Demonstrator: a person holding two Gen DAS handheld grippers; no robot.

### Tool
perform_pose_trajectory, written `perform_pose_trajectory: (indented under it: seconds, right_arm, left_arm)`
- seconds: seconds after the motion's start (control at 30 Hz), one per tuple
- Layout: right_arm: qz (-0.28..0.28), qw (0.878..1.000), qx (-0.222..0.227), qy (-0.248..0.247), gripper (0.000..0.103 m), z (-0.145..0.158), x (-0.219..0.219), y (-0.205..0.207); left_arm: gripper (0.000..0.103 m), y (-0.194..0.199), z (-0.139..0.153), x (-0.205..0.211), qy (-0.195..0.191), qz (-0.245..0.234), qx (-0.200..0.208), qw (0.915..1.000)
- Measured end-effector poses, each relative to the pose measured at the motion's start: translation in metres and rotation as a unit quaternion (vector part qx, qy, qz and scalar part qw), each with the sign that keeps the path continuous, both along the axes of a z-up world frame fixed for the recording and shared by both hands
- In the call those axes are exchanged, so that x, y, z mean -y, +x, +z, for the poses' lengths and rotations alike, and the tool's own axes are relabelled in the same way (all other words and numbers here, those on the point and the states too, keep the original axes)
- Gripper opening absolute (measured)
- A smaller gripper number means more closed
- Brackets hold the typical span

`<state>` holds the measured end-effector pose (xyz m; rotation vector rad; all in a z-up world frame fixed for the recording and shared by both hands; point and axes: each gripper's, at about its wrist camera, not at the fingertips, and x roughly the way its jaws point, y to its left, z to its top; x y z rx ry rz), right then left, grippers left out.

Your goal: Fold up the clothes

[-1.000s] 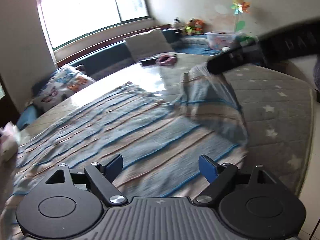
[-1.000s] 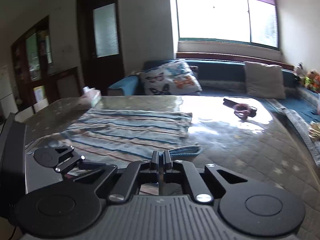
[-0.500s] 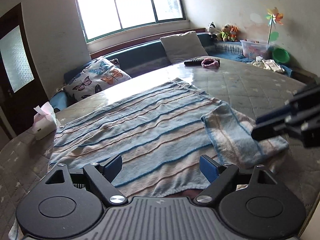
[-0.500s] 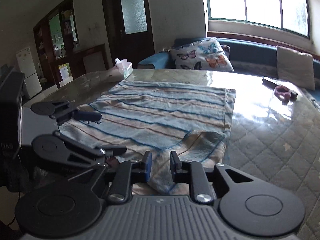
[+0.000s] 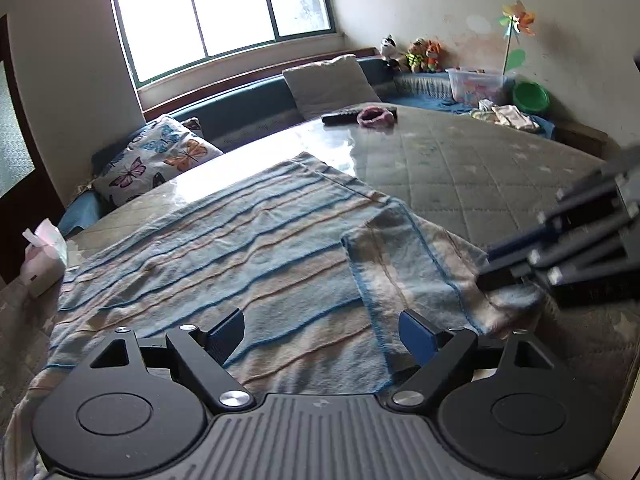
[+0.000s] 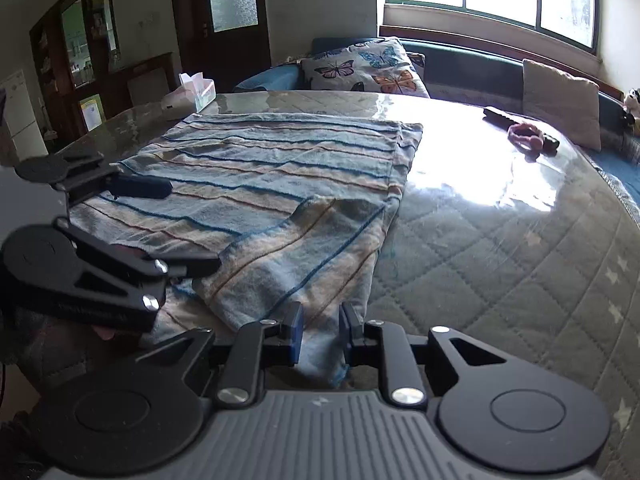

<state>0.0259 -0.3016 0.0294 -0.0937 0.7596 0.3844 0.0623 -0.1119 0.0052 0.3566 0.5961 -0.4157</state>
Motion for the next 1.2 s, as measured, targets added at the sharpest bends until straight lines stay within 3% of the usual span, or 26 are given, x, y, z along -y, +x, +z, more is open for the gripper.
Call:
perform_pose_trajectory:
  seconds: [0.17, 0.57, 0.93, 1.2]
  right_arm:
    - [0.002, 1.0, 0.013, -0.007, 0.019, 0.006, -0.005, 0.028]
    - [-0.001, 0.999, 0.01, -0.04, 0.018, -0.012, -0.025, 0.099]
    - [0.054, 0.997, 0.014, -0.057, 0.025, -0.001, -0.041, 0.035]
    - [0.084, 0.993, 0.026, -0.08, 0.028, -0.005, -0.059, -0.002]
  left_arm:
    - [0.087, 0.004, -0.007, -0.001, 0.006, 0.003, -0.01, 0.9999]
    - [0.087, 0.002, -0.005, -0.007, 0.0, 0.006, -0.013, 0.9999]
    - [0.087, -0.01, 0.015, -0.05, -0.005, 0.067, 0.018, 0.9975]
    - [0.087, -0.036, 0.02, -0.11, -0.003, 0.157, 0.029, 0.9871]
